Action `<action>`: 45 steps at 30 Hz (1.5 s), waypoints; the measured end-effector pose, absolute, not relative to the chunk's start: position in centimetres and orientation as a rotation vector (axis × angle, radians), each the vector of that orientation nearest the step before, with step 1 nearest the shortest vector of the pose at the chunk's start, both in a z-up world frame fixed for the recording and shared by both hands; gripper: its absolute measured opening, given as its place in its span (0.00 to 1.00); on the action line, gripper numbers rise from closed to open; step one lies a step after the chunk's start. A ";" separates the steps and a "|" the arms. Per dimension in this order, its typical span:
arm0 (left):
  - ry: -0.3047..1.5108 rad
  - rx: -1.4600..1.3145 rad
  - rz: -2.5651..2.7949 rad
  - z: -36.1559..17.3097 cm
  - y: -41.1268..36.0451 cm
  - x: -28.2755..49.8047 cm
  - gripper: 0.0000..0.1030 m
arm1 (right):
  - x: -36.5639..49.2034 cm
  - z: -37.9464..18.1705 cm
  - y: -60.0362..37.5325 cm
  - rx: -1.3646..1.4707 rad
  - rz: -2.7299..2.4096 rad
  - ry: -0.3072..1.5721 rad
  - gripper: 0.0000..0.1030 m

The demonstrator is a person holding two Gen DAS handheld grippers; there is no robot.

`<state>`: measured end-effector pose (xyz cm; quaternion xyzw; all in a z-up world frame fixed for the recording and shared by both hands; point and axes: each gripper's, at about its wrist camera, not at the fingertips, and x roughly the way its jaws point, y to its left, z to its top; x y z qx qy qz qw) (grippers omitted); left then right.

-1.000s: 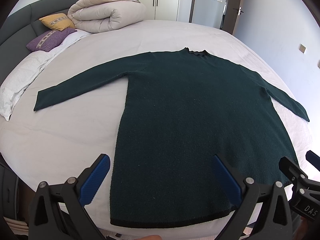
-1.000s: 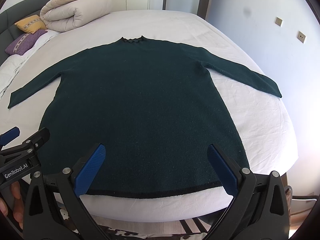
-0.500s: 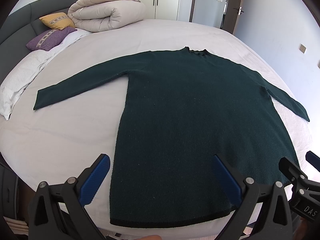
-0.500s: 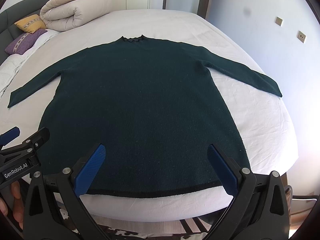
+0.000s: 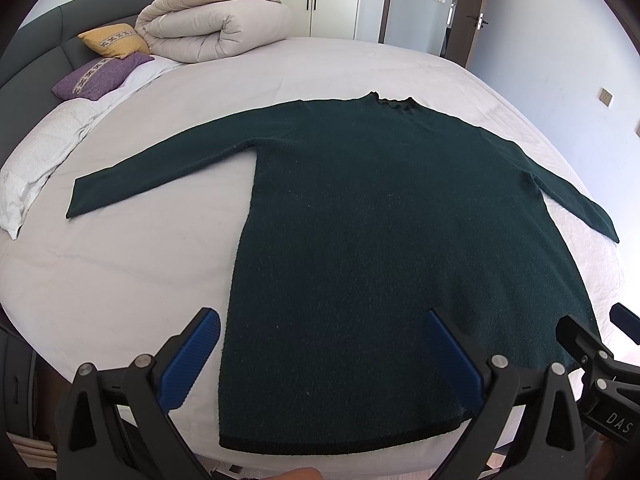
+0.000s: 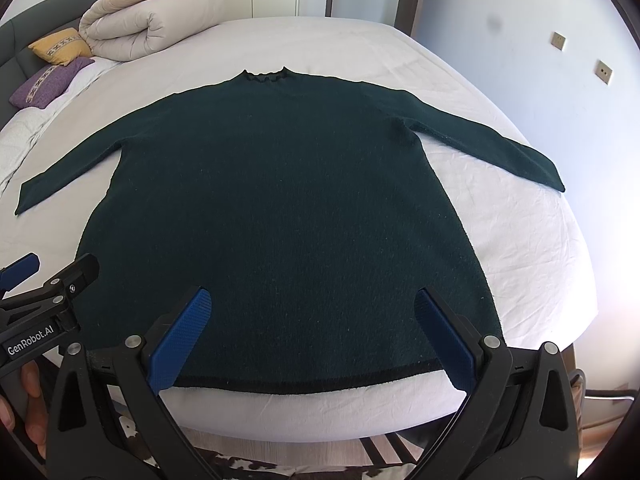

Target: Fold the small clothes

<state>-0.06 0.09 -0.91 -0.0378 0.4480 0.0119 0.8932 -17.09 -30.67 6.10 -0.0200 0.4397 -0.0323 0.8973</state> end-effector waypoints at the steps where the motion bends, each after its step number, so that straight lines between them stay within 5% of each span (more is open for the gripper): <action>1: 0.930 -0.078 0.024 -0.9 0.1 -0.1 1.00 | -17.1 6.0 -30.7 -0.041 -0.067 0.911 1.00; 32: 0.919 -0.099 -0.002 -2.1 1.2 -0.1 1.00 | -16.6 5.4 -30.1 -0.052 -0.069 0.938 1.00; 45: 0.782 -0.398 0.106 -0.4 18.6 4.3 1.00 | -13.6 9.1 -28.3 0.007 0.022 0.835 1.00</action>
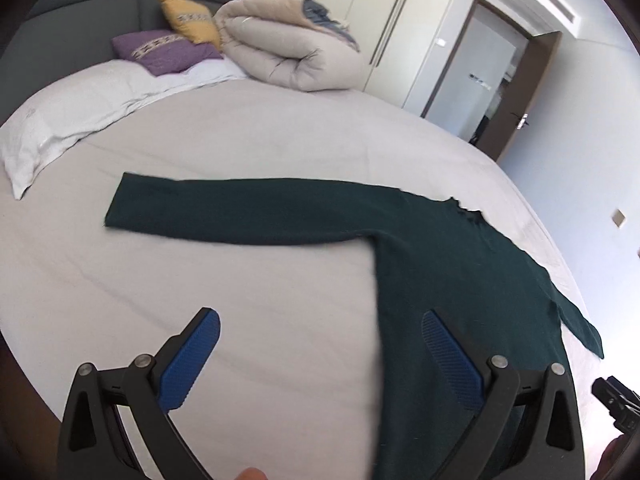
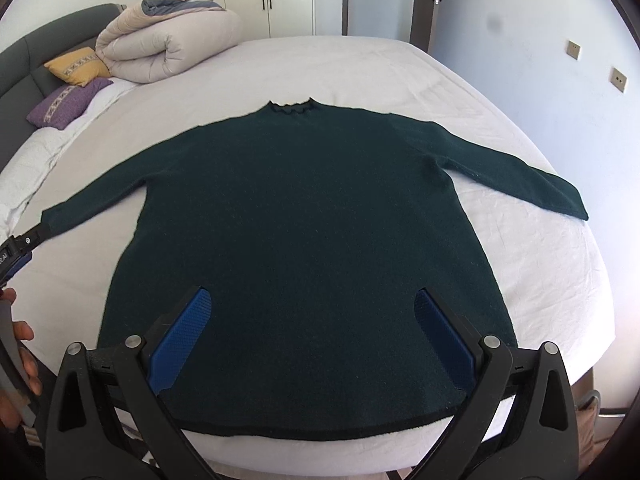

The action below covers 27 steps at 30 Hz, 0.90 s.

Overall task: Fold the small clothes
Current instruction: 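Grasp the sweater sleeve cuff with the left gripper and lift it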

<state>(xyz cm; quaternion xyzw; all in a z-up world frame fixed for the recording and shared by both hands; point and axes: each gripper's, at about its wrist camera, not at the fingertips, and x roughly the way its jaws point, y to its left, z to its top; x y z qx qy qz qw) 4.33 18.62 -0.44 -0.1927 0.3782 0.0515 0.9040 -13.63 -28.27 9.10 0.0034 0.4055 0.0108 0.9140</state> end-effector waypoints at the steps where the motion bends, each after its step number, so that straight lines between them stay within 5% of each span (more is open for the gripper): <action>1: 0.809 -0.459 0.103 -1.1 20.3 4.9 1.00 | -13.4 9.6 -28.0 0.019 0.043 0.813 1.00; 8: 0.604 -1.006 0.149 -5.5 32.9 5.9 0.99 | -11.5 10.8 -26.6 0.132 0.148 0.775 1.00; 14: 0.533 -1.296 0.225 -10.4 37.7 8.3 0.85 | -9.1 9.6 -25.9 0.211 0.183 0.843 1.00; 23: 0.479 -1.398 0.290 -11.7 40.7 12.2 0.71 | -6.1 7.1 -24.8 0.225 0.177 0.869 1.00; 24: 0.477 -1.398 0.296 -11.9 40.8 12.1 0.58 | -5.9 6.9 -24.9 0.236 0.177 0.871 1.00; 25: 0.487 -1.391 0.296 -11.9 40.9 12.4 0.33 | -5.8 6.6 -25.1 0.245 0.176 0.872 1.00; 27: 0.532 -1.338 0.321 -11.7 40.7 13.2 0.09 | -5.4 6.0 -25.5 0.251 0.172 0.877 1.00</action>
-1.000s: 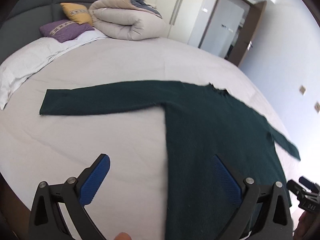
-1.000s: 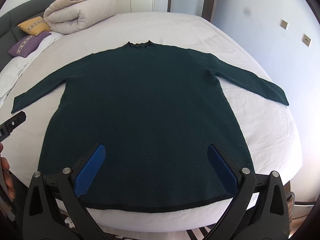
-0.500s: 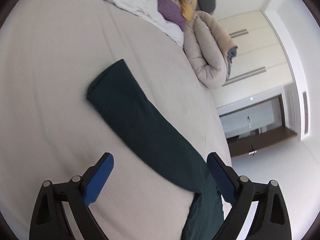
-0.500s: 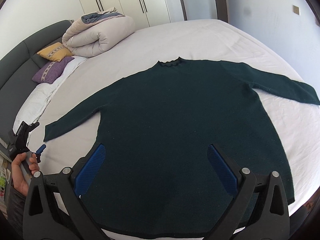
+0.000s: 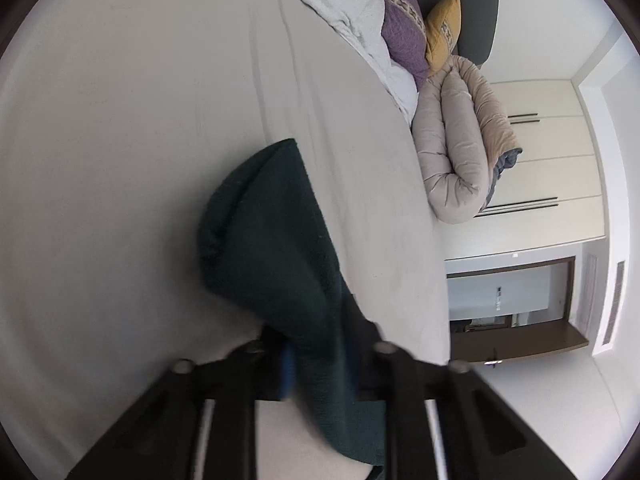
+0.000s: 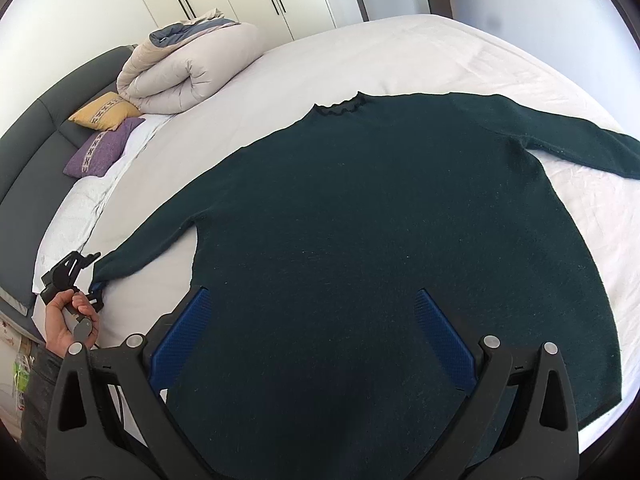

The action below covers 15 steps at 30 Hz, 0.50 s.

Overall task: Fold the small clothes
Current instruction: 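Grasp the sweater sleeve cuff with the left gripper and lift it, then carry the sleeve across the sweater body with the left gripper and release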

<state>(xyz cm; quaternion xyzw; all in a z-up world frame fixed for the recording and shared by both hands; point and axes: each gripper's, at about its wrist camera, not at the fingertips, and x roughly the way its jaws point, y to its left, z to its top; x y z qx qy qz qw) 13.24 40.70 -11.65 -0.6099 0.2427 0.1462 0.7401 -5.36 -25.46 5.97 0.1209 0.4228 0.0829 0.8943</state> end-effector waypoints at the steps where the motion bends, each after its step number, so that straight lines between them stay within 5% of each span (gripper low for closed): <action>1: 0.534 -1.295 0.332 -11.1 40.4 13.5 0.09 | -5.1 5.7 -25.7 0.255 0.170 0.880 0.99; 8: 0.604 -0.780 0.225 -2.7 31.0 19.5 0.08 | -3.1 3.7 -29.6 0.341 0.143 0.891 0.94; 12: 0.660 -0.337 0.051 1.7 16.4 24.4 0.08 | -0.9 2.7 -33.0 0.412 0.119 0.883 0.93; 15: 0.704 0.113 0.004 0.0 3.4 25.5 0.08 | 1.9 1.9 -35.7 0.486 0.119 0.883 0.92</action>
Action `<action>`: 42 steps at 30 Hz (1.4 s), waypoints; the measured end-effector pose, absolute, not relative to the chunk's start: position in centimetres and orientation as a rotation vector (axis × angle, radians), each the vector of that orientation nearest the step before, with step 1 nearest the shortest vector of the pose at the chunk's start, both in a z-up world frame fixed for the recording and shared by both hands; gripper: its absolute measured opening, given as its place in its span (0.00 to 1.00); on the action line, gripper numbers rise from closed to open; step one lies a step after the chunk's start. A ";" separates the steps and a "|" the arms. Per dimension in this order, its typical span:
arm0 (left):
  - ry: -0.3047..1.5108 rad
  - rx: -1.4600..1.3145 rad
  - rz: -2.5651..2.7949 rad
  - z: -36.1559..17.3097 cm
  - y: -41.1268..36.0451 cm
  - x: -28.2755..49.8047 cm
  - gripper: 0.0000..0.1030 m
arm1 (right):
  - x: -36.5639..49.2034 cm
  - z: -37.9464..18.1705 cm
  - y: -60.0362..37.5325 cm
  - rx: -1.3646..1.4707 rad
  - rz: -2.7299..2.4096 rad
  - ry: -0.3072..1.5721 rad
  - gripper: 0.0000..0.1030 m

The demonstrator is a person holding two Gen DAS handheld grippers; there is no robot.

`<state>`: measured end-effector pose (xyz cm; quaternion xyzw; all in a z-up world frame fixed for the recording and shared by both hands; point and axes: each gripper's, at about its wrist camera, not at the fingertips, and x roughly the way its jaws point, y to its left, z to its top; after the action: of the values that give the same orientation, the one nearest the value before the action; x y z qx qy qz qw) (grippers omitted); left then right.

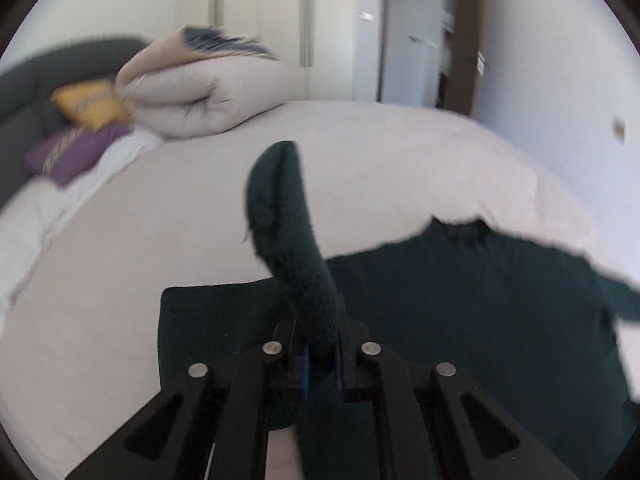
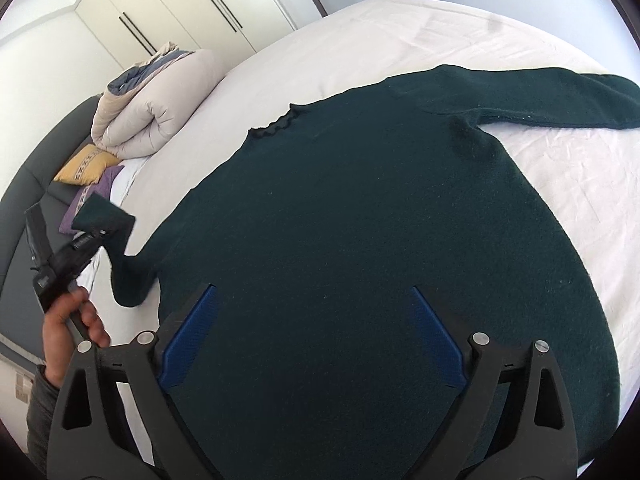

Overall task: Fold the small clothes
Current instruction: 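Carry the sleeve across the sweater body with the left gripper and release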

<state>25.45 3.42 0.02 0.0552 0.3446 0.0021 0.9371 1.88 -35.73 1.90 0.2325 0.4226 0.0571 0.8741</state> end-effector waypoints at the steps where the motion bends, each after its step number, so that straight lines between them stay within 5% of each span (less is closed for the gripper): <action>1: 0.701 0.197 0.006 -1.3 0.7 25.0 0.09 | 3.1 1.5 -36.6 0.514 0.130 0.892 0.92; 10: 0.760 0.343 -0.044 -8.0 -3.6 23.2 0.12 | 15.4 -3.4 -40.0 0.779 0.300 1.045 0.59; 21: 0.725 0.259 -0.038 -7.4 -2.5 23.1 0.32 | 29.7 -10.9 -26.9 0.979 0.554 1.298 0.53; 26: 0.738 0.185 -0.046 -7.2 -1.4 23.2 0.38 | 33.7 -12.6 -23.8 0.898 0.543 1.311 0.21; 28: 0.738 0.158 -0.058 -7.0 -1.2 23.0 0.52 | 34.9 -12.7 -23.2 0.833 0.532 1.293 0.10; 34: 0.664 0.117 -0.105 -5.2 -1.8 20.2 0.86 | 37.6 -8.2 -23.3 0.620 0.454 1.166 0.07; 42: 0.736 0.149 -0.100 -7.0 -3.0 20.7 0.92 | 43.3 -5.4 -29.6 0.432 0.212 1.074 0.07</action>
<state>20.74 -2.96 -6.95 0.0727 0.3591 -0.0489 0.9292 43.28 -29.56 -5.43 0.2037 0.5066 0.1000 0.8318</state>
